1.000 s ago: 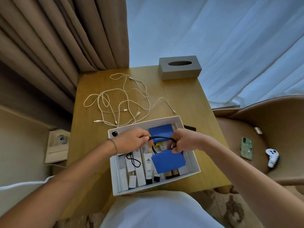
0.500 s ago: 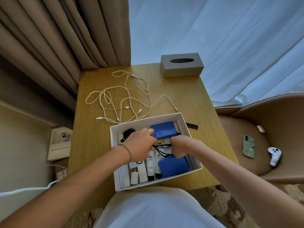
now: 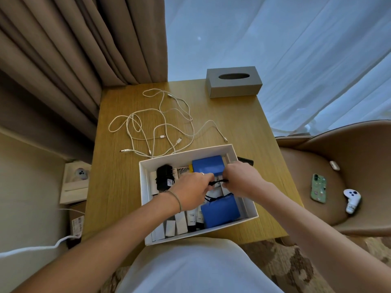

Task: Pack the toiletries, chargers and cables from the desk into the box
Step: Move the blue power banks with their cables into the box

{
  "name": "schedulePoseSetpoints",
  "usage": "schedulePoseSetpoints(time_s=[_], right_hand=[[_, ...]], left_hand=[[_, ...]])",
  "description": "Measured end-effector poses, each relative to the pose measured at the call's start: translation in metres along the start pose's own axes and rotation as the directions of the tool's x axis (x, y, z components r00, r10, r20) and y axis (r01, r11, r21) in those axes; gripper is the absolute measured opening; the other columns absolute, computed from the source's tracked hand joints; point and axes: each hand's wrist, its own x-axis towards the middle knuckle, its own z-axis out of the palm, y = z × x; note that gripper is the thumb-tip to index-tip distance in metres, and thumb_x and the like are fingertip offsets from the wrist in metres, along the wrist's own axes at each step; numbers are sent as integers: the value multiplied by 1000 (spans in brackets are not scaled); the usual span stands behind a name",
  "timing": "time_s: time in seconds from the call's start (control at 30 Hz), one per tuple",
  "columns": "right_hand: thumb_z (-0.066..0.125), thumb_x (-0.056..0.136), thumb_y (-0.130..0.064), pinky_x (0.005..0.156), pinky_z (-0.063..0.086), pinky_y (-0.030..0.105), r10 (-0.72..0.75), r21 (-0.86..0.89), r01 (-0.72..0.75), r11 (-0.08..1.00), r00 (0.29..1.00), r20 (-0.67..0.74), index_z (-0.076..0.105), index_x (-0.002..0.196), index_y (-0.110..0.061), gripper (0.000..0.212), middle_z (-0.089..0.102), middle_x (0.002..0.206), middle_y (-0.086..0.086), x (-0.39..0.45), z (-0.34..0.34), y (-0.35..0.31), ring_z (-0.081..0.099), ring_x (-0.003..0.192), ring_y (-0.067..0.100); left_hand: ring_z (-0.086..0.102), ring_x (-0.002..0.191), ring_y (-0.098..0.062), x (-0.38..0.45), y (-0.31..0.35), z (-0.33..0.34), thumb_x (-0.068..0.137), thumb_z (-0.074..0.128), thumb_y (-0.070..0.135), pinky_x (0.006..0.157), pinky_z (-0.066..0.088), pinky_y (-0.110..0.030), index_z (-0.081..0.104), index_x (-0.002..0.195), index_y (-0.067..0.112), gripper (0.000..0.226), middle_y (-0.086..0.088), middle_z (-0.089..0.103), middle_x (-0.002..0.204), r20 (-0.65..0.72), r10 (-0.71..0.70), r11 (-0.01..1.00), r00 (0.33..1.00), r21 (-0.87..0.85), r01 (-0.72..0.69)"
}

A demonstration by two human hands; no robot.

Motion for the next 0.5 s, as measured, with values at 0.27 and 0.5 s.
schedulePoseSetpoints(time_s=[0.27,0.5], right_hand=[[58,91,-4,83,59,32,-16,128,10,992,999,42,73,115,-14,30,72,106,4,2,-2,18,68,92,20],[66,96,-20,58,53,23,-26,820,77,567,997,-76,64,128,-20,32,73,93,2,28,-12,-5,66,64,10]], left_hand=[[62,86,-19,-3,6,1,103,47,31,79,53,-33,65,110,16,24,-1,59,101,-200,11,998,980,-54,-22],[60,95,-25,-7,4,6,97,54,9,81,52,-38,68,109,12,19,-8,64,110,-78,236,963,969,152,-223]])
